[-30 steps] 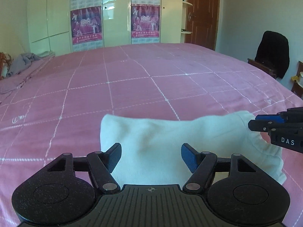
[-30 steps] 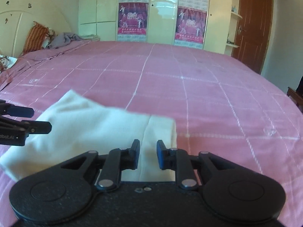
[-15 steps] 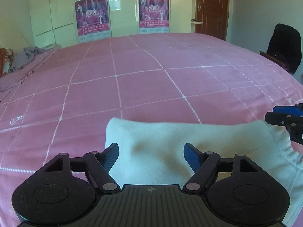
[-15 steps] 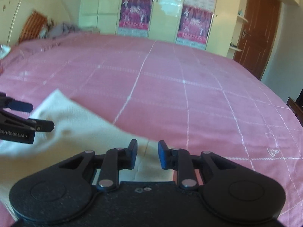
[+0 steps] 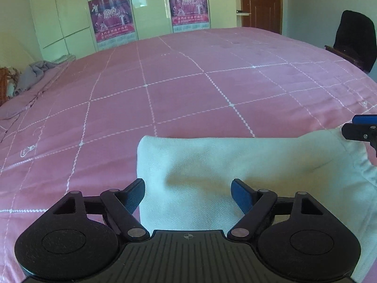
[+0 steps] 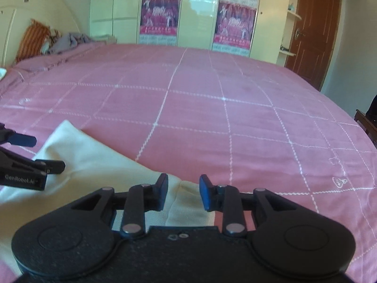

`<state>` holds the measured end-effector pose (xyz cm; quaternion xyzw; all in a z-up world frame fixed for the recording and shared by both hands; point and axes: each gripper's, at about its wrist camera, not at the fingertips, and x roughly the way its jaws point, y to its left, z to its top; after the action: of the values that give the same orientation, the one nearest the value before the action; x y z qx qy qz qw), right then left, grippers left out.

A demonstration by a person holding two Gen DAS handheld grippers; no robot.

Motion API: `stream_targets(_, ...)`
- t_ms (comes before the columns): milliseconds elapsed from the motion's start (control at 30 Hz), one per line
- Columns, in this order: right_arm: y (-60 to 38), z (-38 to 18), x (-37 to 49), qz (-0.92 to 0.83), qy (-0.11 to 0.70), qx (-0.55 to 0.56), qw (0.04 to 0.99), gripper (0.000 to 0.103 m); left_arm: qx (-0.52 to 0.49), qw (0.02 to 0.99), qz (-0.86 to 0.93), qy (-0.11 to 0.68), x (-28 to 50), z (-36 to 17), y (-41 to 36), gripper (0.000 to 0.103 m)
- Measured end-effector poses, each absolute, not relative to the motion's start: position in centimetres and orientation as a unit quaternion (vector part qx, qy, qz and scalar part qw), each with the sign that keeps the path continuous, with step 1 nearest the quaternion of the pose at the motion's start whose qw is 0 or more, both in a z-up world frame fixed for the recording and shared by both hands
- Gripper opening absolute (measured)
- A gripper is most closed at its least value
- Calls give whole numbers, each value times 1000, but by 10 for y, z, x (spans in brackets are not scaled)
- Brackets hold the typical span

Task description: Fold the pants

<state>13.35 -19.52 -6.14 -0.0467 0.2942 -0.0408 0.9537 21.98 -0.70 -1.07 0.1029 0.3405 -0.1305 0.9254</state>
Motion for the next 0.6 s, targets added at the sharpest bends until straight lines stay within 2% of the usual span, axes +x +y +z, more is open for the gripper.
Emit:
stream_targets(133,-197,-61,111,-43,289,-34,956,29,109,927,-128,336,204,-12,-6,80)
stream_targets(267,-198,-94,120,-51,357,-45,932,31,106,915,-132,366,204,-35,-6,80)
stream_targets(600,-197,-61,77,-44,291,-19,956,34,106,927,-127,337,158,-10,4,80)
